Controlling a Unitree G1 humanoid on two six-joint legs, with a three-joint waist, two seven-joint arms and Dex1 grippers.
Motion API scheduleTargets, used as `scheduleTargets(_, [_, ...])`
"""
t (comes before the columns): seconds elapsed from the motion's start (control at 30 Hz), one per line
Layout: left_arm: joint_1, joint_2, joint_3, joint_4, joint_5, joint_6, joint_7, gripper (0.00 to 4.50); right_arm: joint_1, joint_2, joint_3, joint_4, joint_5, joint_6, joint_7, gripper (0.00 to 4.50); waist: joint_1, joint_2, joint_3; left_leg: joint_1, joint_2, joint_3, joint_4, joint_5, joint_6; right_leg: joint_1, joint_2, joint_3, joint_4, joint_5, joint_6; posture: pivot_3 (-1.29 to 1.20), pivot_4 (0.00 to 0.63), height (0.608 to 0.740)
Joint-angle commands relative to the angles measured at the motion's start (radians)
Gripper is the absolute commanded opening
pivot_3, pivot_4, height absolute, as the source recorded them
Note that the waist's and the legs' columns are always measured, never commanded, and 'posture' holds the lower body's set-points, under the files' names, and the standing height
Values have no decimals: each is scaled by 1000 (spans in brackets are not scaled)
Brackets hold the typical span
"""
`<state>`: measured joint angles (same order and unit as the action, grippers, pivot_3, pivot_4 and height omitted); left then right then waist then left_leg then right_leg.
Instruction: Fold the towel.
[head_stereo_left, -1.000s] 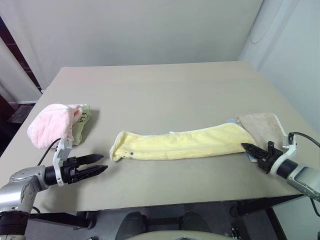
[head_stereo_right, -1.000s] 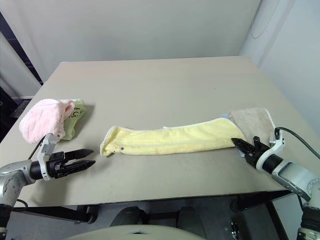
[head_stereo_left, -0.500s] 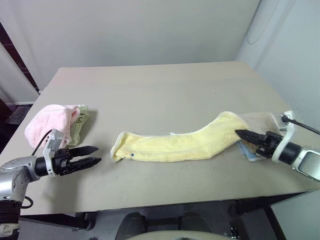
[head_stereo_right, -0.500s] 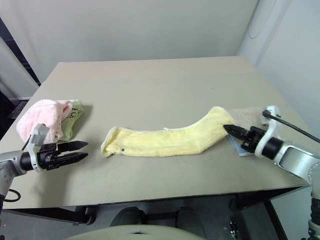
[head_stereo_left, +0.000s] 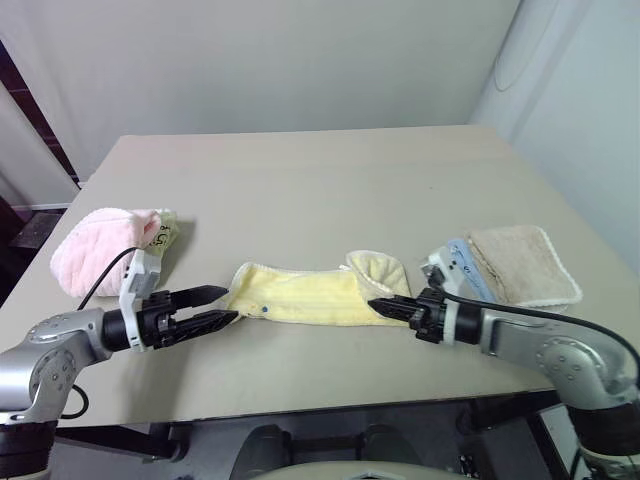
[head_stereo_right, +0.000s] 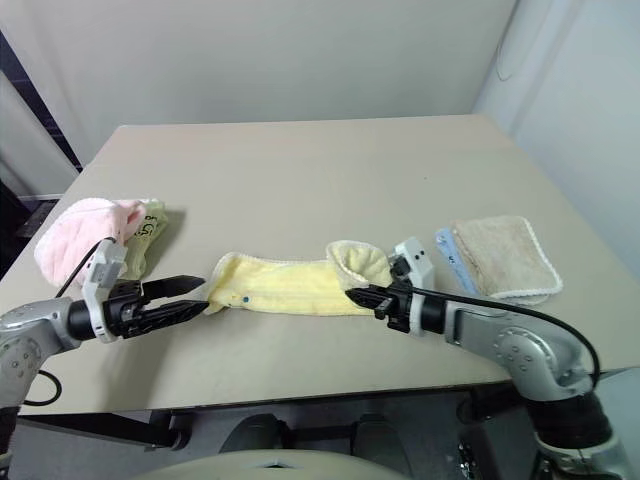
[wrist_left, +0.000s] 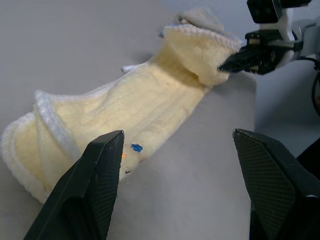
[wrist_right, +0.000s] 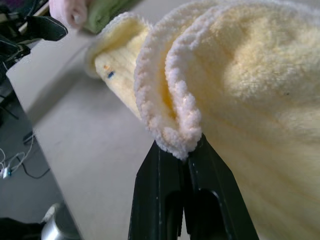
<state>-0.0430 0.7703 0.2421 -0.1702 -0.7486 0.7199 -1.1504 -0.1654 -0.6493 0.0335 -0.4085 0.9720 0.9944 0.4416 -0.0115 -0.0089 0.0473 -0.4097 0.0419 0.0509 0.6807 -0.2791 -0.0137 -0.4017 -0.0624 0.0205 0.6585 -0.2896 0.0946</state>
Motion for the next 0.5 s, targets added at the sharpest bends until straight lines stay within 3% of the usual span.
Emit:
scheduleTargets(0.03, [-123,-31,-43,46,5,23,45,3659,-58,50,46,29,-73,-28,7,22,0,0,0,0,0,0,1,0,0,-1,1,-1,0,1,0,0,0,701])
scheduleTargets(0.23, [-210,-7,-150,101,77,45,40,3659,-80,103,109,67,-137,-5,43,22,-8,-1,-1,0,-3,1,1,0,0,1,1,1,0,1,0,0,0,701])
scheduleTargets(0.33, [-241,-10,-151,134,72,52,31,3659,-79,112,121,72,-159,5,54,685,-7,-2,0,0,-1,1,1,0,0,1,3,1,1,1,1,0,0,701])
scheduleTargets(0.5, [-313,-40,-147,184,34,78,-7,3659,-84,134,113,83,-192,-9,68,2375,-5,-2,0,0,-1,1,2,0,0,0,4,1,4,1,0,0,0,701])
